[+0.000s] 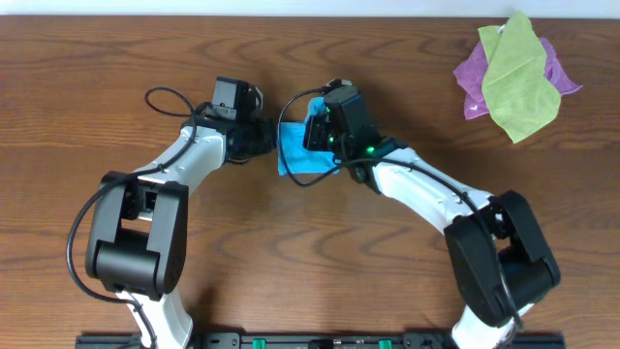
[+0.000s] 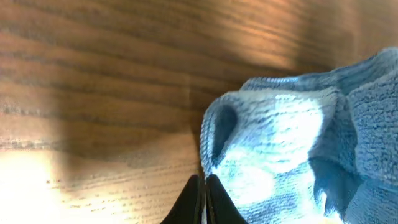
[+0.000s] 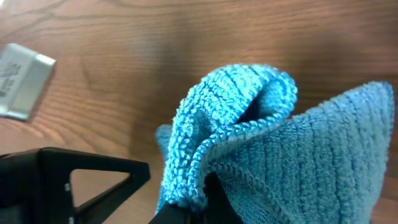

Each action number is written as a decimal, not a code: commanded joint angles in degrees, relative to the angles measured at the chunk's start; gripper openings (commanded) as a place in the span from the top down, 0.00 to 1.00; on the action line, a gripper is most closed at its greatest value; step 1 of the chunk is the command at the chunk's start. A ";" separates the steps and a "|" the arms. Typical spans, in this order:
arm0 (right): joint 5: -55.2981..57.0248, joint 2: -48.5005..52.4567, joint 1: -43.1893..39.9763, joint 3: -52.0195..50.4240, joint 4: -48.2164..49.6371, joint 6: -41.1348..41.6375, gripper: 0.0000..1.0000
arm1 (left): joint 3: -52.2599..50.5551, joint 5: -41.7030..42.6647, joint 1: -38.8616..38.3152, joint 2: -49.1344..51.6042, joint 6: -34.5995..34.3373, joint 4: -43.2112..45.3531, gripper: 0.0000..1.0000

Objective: Fold the cloth

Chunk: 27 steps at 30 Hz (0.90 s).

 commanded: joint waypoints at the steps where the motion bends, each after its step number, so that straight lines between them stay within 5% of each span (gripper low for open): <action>1: -0.26 1.27 1.42 1.14 0.04 -1.11 0.99 | -0.52 0.07 0.24 -1.55 2.03 -0.70 0.94; 27: -1.77 10.82 6.05 8.70 -0.98 -1.29 0.99 | -0.52 -1.95 8.57 -8.85 5.64 -3.91 0.94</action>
